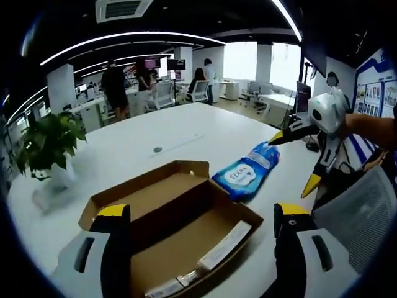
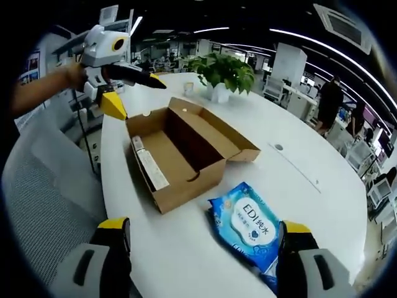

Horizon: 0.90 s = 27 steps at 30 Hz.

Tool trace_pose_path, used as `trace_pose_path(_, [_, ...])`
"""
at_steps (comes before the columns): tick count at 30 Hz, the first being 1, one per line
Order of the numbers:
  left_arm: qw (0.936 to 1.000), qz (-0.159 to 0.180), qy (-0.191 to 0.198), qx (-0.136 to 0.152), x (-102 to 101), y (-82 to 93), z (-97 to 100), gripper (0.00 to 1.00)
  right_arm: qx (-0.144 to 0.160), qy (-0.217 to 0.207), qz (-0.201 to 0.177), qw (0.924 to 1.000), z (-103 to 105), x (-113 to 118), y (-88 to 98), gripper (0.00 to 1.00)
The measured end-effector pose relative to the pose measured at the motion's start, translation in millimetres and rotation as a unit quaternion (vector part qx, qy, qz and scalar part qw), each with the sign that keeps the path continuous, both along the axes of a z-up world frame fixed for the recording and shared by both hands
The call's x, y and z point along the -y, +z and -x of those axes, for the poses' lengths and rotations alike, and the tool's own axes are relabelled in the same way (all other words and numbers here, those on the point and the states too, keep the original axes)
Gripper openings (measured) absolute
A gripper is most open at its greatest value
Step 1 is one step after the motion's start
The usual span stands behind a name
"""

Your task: Operate the shoe box by opening the lid, removing the specified soft item, and placing it in the target area until the item is outside and the box remains undamaged.

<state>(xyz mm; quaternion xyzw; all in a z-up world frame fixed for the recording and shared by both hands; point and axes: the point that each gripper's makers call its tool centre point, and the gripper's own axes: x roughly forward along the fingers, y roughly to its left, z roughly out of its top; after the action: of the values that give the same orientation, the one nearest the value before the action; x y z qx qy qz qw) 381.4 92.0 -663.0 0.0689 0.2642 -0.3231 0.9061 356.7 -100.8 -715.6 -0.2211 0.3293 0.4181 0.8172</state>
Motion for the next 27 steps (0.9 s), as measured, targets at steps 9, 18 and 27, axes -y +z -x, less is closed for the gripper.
trace_pose_path(9, [0.9997, -0.005, 0.024, -0.008, -34.6, -14.6, 7.4, 0.94, 0.003, 0.032, -0.005, 0.9995, -4.3, -24.8, -1.4, 0.96])
trace_pose_path(18, [0.9979, -0.001, 0.063, -0.013, -74.4, -31.9, 14.3, 0.81, -0.005, 0.073, -0.005, 0.9973, -5.4, -48.6, -9.4, 0.88])
trace_pose_path(27, [0.9938, -0.008, 0.105, -0.036, -116.5, -54.5, 25.8, 0.79, -0.008, 0.124, -0.001, 0.9923, -9.2, -69.4, -13.0, 0.80])
